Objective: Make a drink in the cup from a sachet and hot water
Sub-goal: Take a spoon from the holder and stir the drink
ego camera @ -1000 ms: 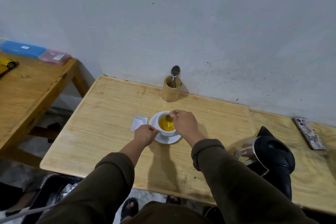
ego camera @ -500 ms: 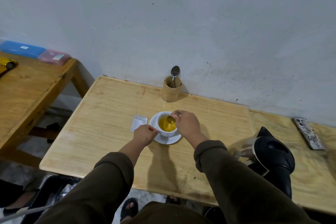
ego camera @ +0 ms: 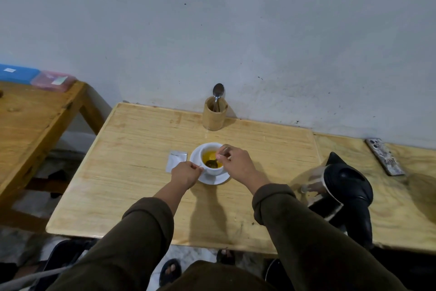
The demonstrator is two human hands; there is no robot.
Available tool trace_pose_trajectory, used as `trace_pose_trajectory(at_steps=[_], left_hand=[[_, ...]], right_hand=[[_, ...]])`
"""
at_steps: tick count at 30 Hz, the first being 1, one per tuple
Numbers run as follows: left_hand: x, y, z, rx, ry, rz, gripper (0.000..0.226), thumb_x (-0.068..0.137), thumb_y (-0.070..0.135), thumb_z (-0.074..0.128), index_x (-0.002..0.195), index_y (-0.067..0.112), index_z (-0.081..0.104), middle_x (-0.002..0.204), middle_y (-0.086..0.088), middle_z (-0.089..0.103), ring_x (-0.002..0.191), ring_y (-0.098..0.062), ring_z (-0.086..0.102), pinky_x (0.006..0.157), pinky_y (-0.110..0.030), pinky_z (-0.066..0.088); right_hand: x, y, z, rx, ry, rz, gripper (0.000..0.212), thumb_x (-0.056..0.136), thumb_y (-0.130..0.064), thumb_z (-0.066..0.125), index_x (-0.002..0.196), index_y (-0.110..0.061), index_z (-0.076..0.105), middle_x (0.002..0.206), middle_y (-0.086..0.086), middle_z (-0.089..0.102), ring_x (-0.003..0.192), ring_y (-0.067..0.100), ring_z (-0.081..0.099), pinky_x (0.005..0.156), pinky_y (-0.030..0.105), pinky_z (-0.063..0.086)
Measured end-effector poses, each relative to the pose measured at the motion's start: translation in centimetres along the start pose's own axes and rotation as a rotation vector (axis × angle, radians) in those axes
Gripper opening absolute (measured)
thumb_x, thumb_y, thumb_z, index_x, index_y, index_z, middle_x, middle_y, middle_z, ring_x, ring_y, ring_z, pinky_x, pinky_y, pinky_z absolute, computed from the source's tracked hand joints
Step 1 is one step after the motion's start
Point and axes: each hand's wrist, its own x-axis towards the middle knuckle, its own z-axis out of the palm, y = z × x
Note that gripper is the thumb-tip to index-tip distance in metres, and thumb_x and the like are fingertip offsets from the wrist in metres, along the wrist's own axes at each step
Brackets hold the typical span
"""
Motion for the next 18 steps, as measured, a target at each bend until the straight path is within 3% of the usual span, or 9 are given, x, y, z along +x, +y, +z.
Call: trace_pose_trajectory(at_steps=[7, 11, 16, 18], left_hand=[[0.2, -0.1, 0.1, 0.048, -0.010, 0.020, 0.042, 0.096, 0.038, 0.046, 0.117, 0.010, 0.067, 0.117, -0.013, 0.070, 0.109, -0.029, 0.064, 0.089, -0.032, 0.047], [0.3, -0.1, 0.0, 0.075, -0.023, 0.031, 0.042, 0.096, 0.039, 0.046, 0.118, 0.009, 0.066, 0.118, -0.013, 0.069, 0.109, -0.029, 0.064, 0.090, -0.032, 0.047], [0.3, -0.2, 0.0, 0.165, -0.026, 0.070, 0.045, 0.098, 0.039, 0.040, 0.126, 0.010, 0.061, 0.126, -0.011, 0.065, 0.118, -0.027, 0.059, 0.098, -0.033, 0.045], [0.6, -0.4, 0.0, 0.155, -0.025, 0.071, 0.045, 0.098, 0.040, 0.040, 0.123, 0.009, 0.062, 0.125, -0.012, 0.066, 0.116, -0.027, 0.060, 0.096, -0.033, 0.044]], right_hand=[[-2.4, 0.2, -0.4, 0.151, 0.003, 0.033, 0.013, 0.084, -0.011, 0.066, 0.094, -0.007, 0.072, 0.090, 0.006, 0.070, 0.080, 0.013, 0.061, 0.077, 0.027, 0.051], [-4.1, 0.4, -0.6, 0.369, -0.088, 0.183, 0.015, 0.083, -0.004, 0.067, 0.097, -0.007, 0.072, 0.080, 0.002, 0.068, 0.066, 0.005, 0.057, 0.055, 0.010, 0.044], [-5.8, 1.1, -0.2, 0.422, -0.147, 0.341, 0.016, 0.084, -0.019, 0.063, 0.094, -0.018, 0.076, 0.096, 0.003, 0.075, 0.072, 0.007, 0.057, 0.060, 0.021, 0.040], [-6.3, 1.4, 0.2, 0.474, -0.141, 0.396, 0.019, 0.085, -0.025, 0.063, 0.093, -0.014, 0.076, 0.090, -0.001, 0.076, 0.065, 0.003, 0.057, 0.058, 0.022, 0.038]])
